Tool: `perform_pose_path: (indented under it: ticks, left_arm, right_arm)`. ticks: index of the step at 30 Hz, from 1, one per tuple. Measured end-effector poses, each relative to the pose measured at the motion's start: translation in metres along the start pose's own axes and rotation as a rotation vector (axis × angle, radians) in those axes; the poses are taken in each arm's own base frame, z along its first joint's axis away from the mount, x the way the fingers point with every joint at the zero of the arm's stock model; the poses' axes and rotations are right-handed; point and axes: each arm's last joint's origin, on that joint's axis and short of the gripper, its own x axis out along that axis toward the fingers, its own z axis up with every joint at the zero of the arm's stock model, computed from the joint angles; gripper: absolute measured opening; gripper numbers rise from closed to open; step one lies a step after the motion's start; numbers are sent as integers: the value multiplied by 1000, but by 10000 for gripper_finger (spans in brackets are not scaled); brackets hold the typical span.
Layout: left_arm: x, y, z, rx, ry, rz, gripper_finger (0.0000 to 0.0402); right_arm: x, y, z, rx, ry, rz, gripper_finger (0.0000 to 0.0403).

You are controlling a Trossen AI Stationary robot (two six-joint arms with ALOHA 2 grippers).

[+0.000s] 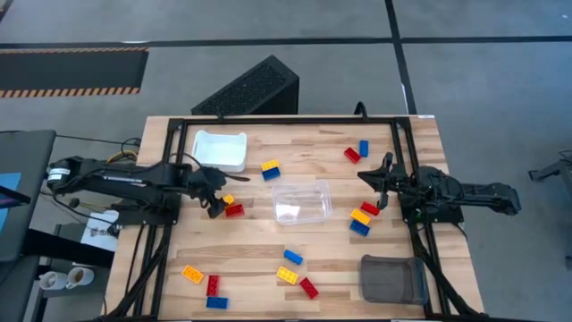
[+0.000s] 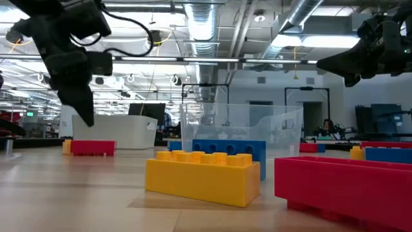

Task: Sort & place blocks by color
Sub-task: Put the yellow game piece into the white bin

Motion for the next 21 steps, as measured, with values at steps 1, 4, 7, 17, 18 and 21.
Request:
perform_pose_path:
  ticks: [1,4,7,17,18,21]
  left_arm:
    - [3,0,-1,-7,29,2,317]
    - [12,1,-5,-32,122,34,316]
    - [19,1,-9,-35,192,60,314]
    - [42,-4,-14,-1,291,157,313]
    - [44,-4,-14,3,300,167,313]
    - [47,-4,-15,10,314,181,313]
  right_arm:
    - [0,0,0,0,0,0,43]
    - [0,0,0,0,0,0,43]
    - [0,0,0,0,0,0,43]
    - [0,0,0,0,0,0,43]
    - [0,0,0,0,0,0,43]
    - [0,0,0,0,0,0,43]
